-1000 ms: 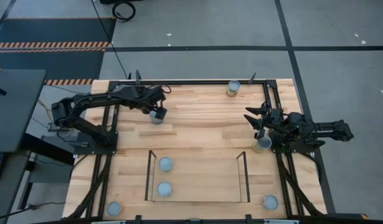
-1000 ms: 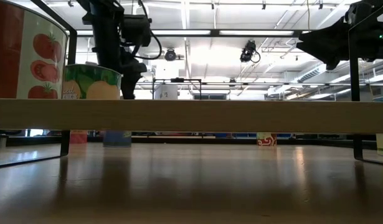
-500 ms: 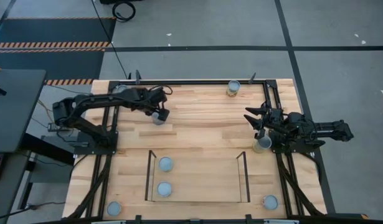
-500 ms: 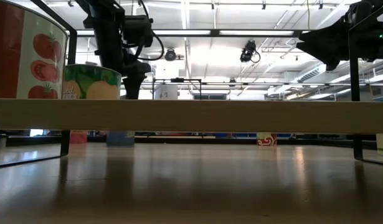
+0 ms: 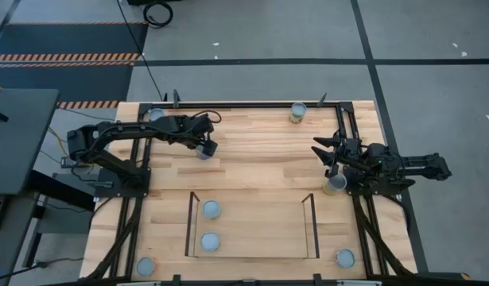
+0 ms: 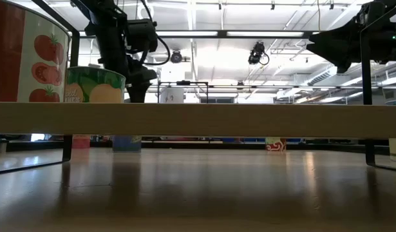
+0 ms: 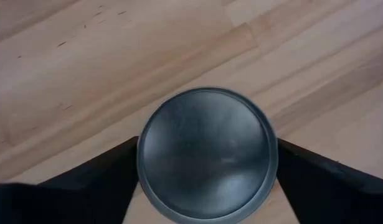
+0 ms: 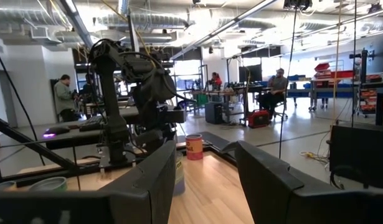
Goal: Pick and place cans onto a shelf
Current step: Put the canned peas on the shelf
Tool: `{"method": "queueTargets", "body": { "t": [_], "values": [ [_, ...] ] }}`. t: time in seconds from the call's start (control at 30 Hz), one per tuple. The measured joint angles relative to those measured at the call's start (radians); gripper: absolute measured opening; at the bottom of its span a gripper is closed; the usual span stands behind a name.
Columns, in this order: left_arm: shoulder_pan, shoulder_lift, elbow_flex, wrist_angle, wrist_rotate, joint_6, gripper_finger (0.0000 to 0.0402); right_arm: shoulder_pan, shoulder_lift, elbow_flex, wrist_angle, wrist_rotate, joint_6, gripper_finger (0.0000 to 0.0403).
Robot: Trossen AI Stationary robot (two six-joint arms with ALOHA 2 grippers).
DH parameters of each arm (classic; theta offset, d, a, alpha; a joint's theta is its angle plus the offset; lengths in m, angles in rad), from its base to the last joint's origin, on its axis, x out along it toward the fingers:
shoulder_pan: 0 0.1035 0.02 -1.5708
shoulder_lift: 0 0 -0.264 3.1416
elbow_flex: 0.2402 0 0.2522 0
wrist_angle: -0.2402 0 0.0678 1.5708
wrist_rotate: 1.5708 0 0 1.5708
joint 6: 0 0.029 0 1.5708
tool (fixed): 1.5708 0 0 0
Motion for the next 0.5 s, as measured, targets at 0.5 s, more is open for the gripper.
{"method": "queueTargets", "body": {
  "t": [0.5],
  "values": [
    [-0.175,-0.013,0.256,-0.007,0.067,0.253,0.0318,0.000,0.000,0.000,0.016,0.001,-0.015,0.0174]
  ]
}}
